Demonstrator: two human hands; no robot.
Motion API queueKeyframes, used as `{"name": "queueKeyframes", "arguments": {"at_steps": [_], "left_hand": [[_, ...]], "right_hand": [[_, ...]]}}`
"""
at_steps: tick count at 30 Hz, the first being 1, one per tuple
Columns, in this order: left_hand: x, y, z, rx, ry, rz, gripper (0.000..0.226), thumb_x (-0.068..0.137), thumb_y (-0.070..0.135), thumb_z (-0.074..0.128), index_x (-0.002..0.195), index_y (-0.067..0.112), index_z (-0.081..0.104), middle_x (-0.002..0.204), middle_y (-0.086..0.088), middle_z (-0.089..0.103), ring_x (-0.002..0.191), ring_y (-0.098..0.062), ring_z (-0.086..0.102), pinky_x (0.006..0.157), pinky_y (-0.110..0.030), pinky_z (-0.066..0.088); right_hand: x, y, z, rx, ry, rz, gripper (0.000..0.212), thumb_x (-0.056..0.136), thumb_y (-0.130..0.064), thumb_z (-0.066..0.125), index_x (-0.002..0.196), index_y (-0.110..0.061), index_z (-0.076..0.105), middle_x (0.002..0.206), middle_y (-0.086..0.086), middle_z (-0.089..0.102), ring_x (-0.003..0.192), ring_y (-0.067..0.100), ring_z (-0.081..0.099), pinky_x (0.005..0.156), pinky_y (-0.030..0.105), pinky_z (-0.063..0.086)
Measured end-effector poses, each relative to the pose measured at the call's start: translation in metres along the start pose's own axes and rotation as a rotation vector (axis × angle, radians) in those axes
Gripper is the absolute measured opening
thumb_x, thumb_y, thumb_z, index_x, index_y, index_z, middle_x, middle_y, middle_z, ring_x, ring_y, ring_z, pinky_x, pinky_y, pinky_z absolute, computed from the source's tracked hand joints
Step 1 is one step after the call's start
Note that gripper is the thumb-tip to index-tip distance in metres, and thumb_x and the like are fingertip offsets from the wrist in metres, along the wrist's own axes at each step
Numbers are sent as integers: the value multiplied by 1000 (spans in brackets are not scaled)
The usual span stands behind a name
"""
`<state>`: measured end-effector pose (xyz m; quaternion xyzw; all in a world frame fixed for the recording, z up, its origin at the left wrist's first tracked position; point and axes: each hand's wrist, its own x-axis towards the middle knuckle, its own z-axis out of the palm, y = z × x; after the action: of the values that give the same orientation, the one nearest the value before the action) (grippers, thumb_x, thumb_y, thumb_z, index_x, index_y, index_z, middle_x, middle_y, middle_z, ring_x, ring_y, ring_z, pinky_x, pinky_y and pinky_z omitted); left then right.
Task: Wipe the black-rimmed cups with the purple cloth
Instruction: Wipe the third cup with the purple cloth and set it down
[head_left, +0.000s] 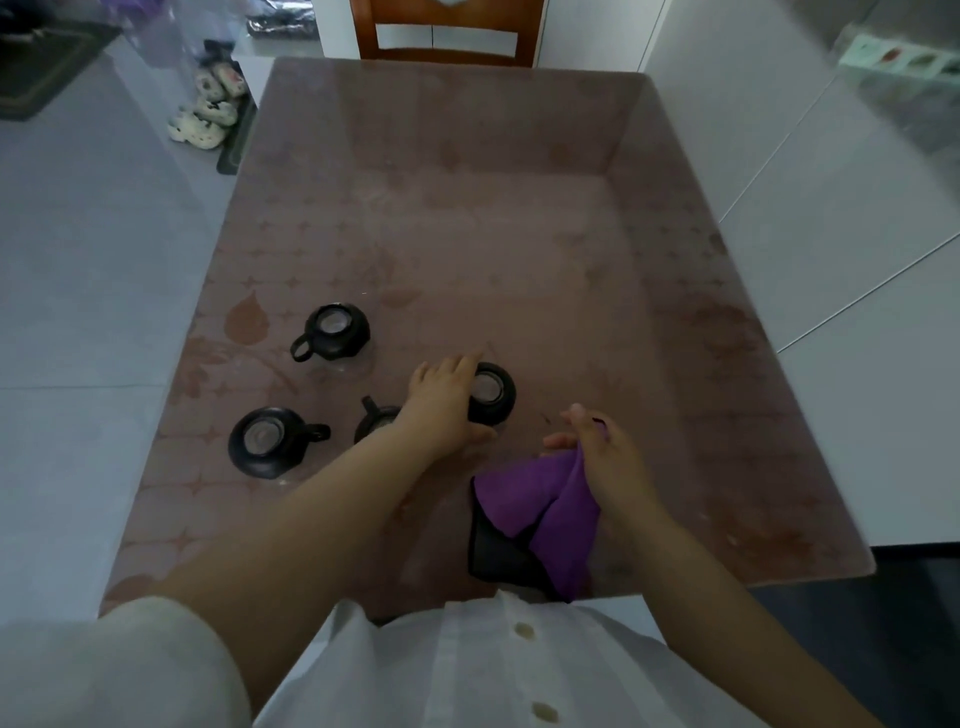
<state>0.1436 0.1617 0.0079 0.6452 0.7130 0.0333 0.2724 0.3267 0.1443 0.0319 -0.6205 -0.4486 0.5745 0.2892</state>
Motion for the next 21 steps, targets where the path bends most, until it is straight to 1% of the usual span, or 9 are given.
{"name": "queueKeyframes", "arguments": {"at_steps": [2,4,5,8,11,13,15,18,21], "left_hand": [[6,5,3,-23,-27,-10,102,73,45,75,149,20,11,153,-8,27,139,-31,29,115,-46,16],[10,8,6,-55,-46,-30,100,72,43,76,148,21,14,152,-9,28,137,-33,32,112,-48,22],[11,9,8,-71,-42,-39,99,72,41,77,148,21,16,151,-10,29,136,-33,33,110,-48,26],[13,6,10,-140,-6,-51,93,71,38,79,145,21,25,147,-10,35,133,-33,37,107,-47,34],[7,3,12,-309,4,-64,90,67,37,82,141,22,32,142,-8,41,128,-30,42,104,-44,40],[-2,3,7,-483,25,-83,90,65,36,84,139,21,35,140,-5,45,126,-27,46,99,-36,42],[-16,4,-2,-636,44,-93,87,67,32,83,138,18,35,138,-2,46,124,-22,47,93,-29,41],[-41,2,-17,-793,47,-133,80,70,34,80,135,16,37,131,3,47,115,-16,48,90,-28,41],[-66,-1,-27,-987,17,-156,77,64,41,76,130,19,43,127,5,53,113,-16,54,86,-26,44]], "right_hand": [[-1,0,-1,-20,1,-19,22,95,-32,46,98,-13,57,84,5,68,78,14,64,68,17,49],[-2,1,-3,-5,0,-30,15,94,-26,50,99,-12,56,89,6,66,78,8,61,57,4,43],[-3,1,-3,4,3,-32,15,94,-23,51,100,-10,55,92,8,66,78,5,60,55,1,41],[-3,4,-6,1,4,-38,19,93,-21,53,104,-7,54,99,10,65,80,2,59,56,0,41],[-3,7,-10,2,4,-33,17,93,-22,53,103,-8,54,97,8,65,80,2,59,56,-1,40],[-4,8,-12,18,2,-23,17,93,-23,53,102,-9,54,94,7,65,79,4,59,57,1,42],[-4,9,-13,29,4,-1,16,93,-25,52,101,-12,55,91,6,66,79,8,61,61,8,46],[-4,8,-13,63,21,32,14,94,-30,49,96,-17,56,85,7,68,76,17,63,64,23,47],[-4,2,-14,38,83,8,25,96,-34,45,96,-12,57,78,6,66,63,13,63,60,24,47]]}}
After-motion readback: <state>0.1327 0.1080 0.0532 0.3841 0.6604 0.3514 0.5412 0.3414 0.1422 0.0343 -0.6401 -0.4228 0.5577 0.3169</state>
